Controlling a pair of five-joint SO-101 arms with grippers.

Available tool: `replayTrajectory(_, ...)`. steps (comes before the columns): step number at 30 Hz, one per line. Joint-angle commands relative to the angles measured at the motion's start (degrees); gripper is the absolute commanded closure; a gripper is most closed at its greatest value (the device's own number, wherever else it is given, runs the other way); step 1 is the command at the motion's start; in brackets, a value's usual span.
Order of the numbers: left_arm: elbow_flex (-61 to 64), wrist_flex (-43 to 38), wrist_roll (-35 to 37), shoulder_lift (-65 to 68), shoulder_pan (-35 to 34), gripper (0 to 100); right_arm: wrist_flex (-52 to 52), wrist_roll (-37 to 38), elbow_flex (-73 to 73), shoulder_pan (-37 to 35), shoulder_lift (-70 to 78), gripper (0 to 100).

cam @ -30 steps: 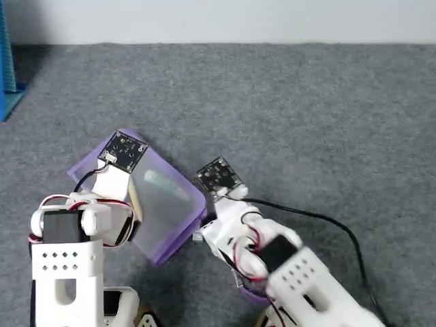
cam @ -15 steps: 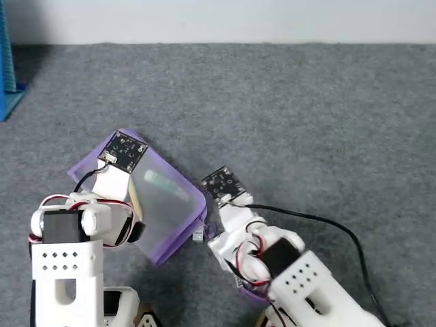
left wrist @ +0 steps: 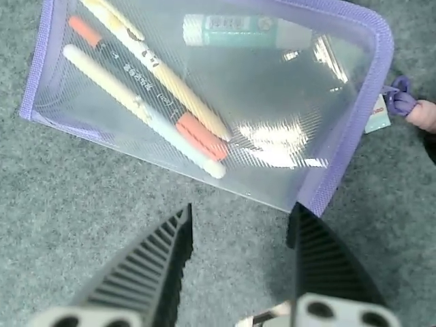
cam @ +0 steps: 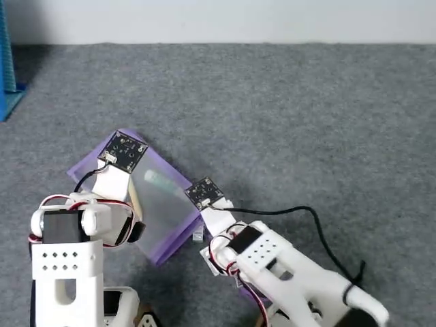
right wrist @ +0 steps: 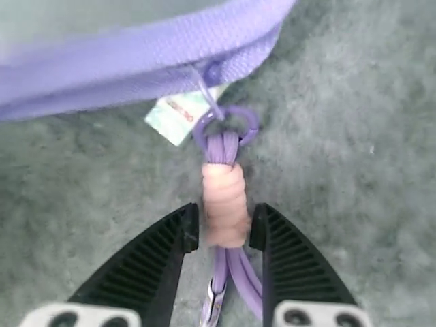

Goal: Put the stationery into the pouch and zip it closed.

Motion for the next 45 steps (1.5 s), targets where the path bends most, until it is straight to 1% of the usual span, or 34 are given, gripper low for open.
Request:
replayTrajectory(1, -3.2, 0.3, 0.5, -0.2, 0.3, 78, -5.0, -0.4, -4.0, 0.0, 4.3, 87.5)
replayTrajectory(4, -3.1, 0.3, 0.5, -0.2, 0.3, 78, -7.3, -0.3, -4.0, 0.0, 7.4, 87.6)
replayTrajectory(6, -3.0, 0.4, 0.5, -0.2, 0.3, 78, -7.1, -0.3, -4.5, 0.0, 8.2, 88.6)
replayTrajectory(9, -3.1, 0.5, 0.4, -0.2, 0.3, 78, -7.1, -0.3, -5.8, 0.8, 8.0, 99.8)
replayTrajectory(11, -3.3, 0.5, 0.4, -0.2, 0.3, 78, -7.1, -0.3, -6.4, 2.2, 6.4, 97.0)
replayTrajectory(12, -3.3, 0.5, 0.4, -0.2, 0.3, 78, -7.1, -0.3, -6.6, 3.0, 4.9, 98.0)
replayTrajectory(13, -3.3, 0.5, 0.4, -0.2, 0.3, 78, -7.1, -0.3, -6.7, 3.8, 3.0, 99.4)
replayTrajectory(15, -3.3, 0.5, 0.3, -0.2, 0.3, 78, -6.3, -0.1, -6.6, 4.8, -1.6, 99.0)
replayTrajectory(19, -3.4, 0.4, 0.1, -0.2, 0.6, 78, -1.5, 2.3, -6.9, 4.7, -12.5, 99.1)
replayTrajectory(23, -3.4, 0.6, -1.8, -0.4, 5.0, 78, 0.3, 2.5, -6.9, 4.7, -25.1, 99.1)
replayTrajectory(28, -3.3, 0.3, -1.1, -6.9, 8.6, 77, 1.4, 2.3, -6.8, 4.6, -36.6, 99.1)
replayTrajectory(30, -3.0, 0.4, -1.1, -10.8, 9.3, 74, 1.3, 2.2, -6.8, 4.6, -39.4, 99.1)
replayTrajectory(33, -2.9, 0.5, -1.1, -15.6, 8.8, 70, 0.7, 2.0, -6.9, 4.4, -42.1, 99.1)
replayTrajectory(37, -1.8, 0.3, -1.1, -19.0, 8.8, 70, -1.0, -0.6, -6.9, 1.8, -44.3, 99.1)
replayTrajectory(40, -0.5, -0.4, -1.1, -19.5, 8.3, 70, -2.9, -1.0, -6.9, -0.4, -45.3, 99.1)
replayTrajectory(45, -0.1, -4.0, -1.9, -19.6, 0.1, 70, -4.4, -1.0, -7.6, -0.9, -47.1, 99.1)
